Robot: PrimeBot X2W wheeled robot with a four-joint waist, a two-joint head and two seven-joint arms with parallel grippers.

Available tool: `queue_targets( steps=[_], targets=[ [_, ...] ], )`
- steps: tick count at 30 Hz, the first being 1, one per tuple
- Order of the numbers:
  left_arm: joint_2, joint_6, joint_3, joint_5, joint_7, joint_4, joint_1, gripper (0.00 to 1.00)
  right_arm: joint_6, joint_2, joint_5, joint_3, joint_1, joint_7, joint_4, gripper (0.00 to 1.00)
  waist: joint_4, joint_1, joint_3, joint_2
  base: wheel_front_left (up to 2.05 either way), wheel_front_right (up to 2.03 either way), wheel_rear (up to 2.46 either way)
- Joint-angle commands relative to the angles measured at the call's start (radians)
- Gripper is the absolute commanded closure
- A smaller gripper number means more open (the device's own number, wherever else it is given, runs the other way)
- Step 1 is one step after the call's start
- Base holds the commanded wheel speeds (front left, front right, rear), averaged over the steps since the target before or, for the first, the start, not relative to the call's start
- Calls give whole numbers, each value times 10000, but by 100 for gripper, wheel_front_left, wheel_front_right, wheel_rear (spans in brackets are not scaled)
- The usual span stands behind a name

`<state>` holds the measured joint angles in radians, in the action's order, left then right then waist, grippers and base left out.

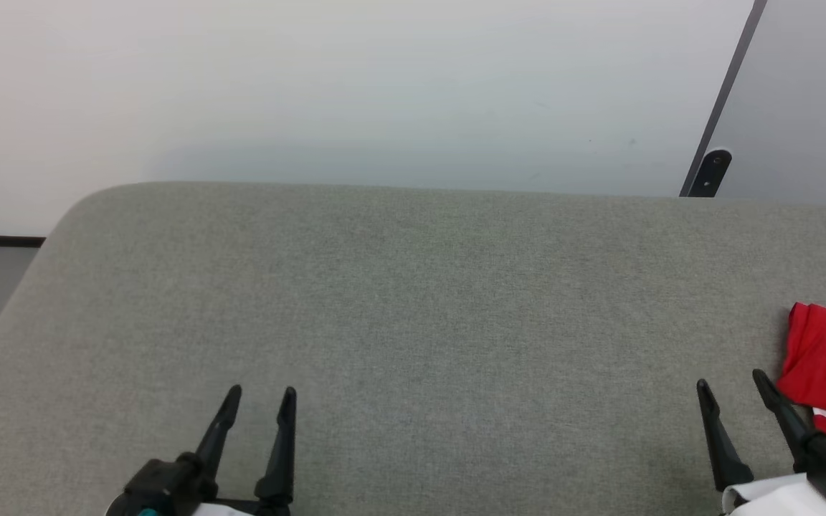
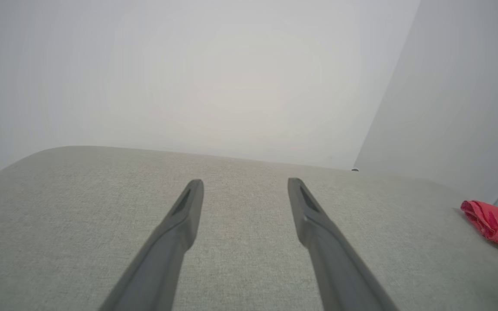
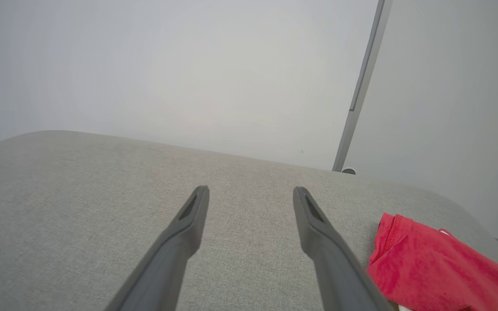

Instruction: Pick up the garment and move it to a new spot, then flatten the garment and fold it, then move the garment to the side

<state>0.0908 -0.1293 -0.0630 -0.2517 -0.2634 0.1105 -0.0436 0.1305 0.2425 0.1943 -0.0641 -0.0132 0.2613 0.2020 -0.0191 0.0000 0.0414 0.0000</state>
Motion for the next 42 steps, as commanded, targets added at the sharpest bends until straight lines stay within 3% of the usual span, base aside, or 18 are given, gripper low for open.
queue_targets(
  steps=[1,11,30,31,35,42],
  targets=[
    [0,-19,14,-51,-4,15,-79,0,1,-130,-108,95,211,43,-140,0,2,0,19,0,0,0,0],
    [174,-9,38,-264,-4,-161,-312,0,1,-669,-478,525,833,45,-836,0,-176,0,113,0,0,0,0],
    [80,-9,150,-436,-4,-125,-411,0,1,-608,-539,819,879,46,-989,0,-296,0,124,0,0,0,0],
    [80,-13,119,-408,-2,-57,-385,100,2,-621,-487,805,846,-2,-932,100,-298,0,124,0,0,0,0],
    [13,-13,57,-433,9,318,-574,100,0,-741,-453,774,971,-70,-541,100,-298,0,122,0,0,0,0],
    [12,-7,168,-1757,326,395,-379,100,0,-853,959,886,765,-437,-445,100,-271,0,91,0,0,0,0]
  ],
)
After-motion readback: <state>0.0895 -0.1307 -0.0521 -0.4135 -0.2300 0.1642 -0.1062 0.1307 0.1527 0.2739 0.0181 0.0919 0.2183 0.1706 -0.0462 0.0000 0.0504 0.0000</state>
